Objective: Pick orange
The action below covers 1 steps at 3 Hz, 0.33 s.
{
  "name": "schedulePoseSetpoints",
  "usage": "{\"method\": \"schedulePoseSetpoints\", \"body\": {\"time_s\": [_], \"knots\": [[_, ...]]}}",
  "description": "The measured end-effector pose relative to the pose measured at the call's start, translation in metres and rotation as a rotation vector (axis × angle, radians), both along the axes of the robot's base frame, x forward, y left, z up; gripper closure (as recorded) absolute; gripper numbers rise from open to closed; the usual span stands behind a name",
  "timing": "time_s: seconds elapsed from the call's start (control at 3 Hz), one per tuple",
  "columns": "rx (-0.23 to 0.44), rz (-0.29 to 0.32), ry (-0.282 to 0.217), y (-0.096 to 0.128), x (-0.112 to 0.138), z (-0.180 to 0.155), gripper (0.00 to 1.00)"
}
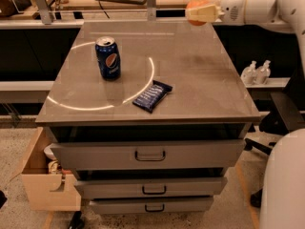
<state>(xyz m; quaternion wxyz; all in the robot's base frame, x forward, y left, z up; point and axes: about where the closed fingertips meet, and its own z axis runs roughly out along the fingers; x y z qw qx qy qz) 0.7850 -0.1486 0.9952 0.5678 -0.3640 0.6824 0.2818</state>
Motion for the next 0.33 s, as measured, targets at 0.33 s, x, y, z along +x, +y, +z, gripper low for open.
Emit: {"method": "schedulePoseSetpoints", "body": {"time_s": [0.33], "knots": [[-0.017, -0.025, -0.042, -0.0105, -0.0148, 0.0337, 1.0]]}}
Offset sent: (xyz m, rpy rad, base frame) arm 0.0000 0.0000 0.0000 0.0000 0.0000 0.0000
